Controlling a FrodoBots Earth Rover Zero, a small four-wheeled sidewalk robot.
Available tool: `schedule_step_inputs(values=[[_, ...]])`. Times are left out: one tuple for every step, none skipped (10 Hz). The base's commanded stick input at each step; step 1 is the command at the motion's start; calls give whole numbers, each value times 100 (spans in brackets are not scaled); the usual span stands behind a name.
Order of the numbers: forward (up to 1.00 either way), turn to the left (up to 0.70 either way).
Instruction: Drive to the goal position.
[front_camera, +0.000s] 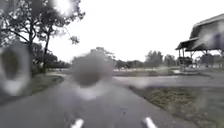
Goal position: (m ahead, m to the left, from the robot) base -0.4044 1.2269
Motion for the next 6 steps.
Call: schedule_step_inputs(values=[[70,0],[70,0],[70,0],[70,0],[70,0],[70,0]])
